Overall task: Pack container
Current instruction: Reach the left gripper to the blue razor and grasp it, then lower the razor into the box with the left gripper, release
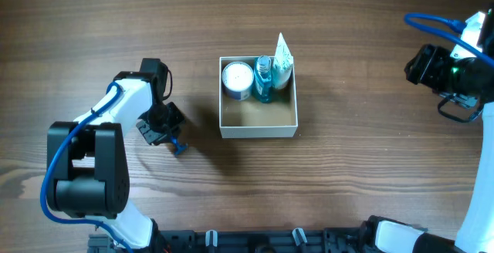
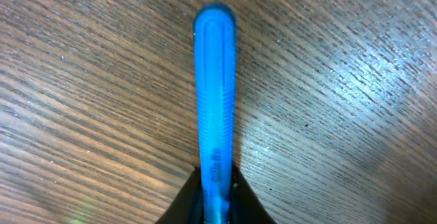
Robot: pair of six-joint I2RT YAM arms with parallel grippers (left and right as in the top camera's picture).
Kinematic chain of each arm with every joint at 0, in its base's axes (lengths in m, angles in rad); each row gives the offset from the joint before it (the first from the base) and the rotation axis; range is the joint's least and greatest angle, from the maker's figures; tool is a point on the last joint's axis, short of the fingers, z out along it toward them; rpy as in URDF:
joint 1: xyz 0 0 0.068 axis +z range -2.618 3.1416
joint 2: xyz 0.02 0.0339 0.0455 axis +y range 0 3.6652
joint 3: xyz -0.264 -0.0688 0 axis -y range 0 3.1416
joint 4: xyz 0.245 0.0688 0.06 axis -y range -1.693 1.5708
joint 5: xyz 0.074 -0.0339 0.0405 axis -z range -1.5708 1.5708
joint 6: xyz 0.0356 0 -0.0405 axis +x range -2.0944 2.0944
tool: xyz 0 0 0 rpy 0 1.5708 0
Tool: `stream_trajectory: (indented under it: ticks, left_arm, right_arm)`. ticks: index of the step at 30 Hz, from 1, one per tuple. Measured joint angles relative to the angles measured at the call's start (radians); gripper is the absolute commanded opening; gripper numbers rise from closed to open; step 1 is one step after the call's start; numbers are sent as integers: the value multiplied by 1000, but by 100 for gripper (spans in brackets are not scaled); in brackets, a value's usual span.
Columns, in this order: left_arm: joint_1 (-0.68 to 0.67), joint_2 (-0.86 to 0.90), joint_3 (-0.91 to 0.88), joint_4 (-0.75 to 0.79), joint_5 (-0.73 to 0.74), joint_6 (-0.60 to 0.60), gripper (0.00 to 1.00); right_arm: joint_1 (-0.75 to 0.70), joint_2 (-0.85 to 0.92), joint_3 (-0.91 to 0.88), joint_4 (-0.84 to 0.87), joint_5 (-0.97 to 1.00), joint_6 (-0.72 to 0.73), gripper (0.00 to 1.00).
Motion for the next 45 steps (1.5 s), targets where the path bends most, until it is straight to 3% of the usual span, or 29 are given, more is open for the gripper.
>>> stream_trajectory:
  ticks: [6,11,14,17,21,24,29,30,31,33,34,36,40,41,43,45]
  left_arm:
    - [0,0,10,-6,0,4,4]
    - [-28,-68,141,-80,-39,50,4]
    - [-145,-240,247,-52,-54,190,4]
    - [-383,-406,288,53,-115,476,4]
    - [-577,-401,289,114,-141,708,4]
    - [-634,-336,289,129,-151,808,4]
    - [-645,-208,289,119,-161,858,4]
    - [-645,-183,288,119,-165,862,8]
    - [-645,-177,288,119,-166,864,22]
    - [-645,-174,288,118,-168,872,33]
    - [-645,-174,288,119,-169,872,51]
    - [-645,-174,288,114,-169,881,66]
    - [-645,-175,288,101,-174,879,72]
    - [-645,-179,288,92,-188,868,76]
    - [-645,-215,288,60,-243,818,95]
    - [-638,-284,288,12,-304,755,100]
  right_arm:
    - [0,0,0,0,0,0,75]
    - [0,0,0,0,0,0,75]
    - [0,0,0,0,0,0,75]
    - [0,0,0,0,0,0,75]
    - [0,1,0,0,0,0,75]
    - [0,1,0,0,0,0,75]
    - [0,1,0,0,0,0,75]
    - [0,1,0,0,0,0,75]
    - [0,1,0,0,0,0,75]
    - [0,1,0,0,0,0,75]
    - [0,1,0,0,0,0,75]
    - [0,1,0,0,0,0,75]
    - [0,1,0,0,0,0,75]
    - [0,1,0,0,0,0,75]
    - [0,1,0,0,0,0,75]
    - [0,1,0,0,0,-2,75]
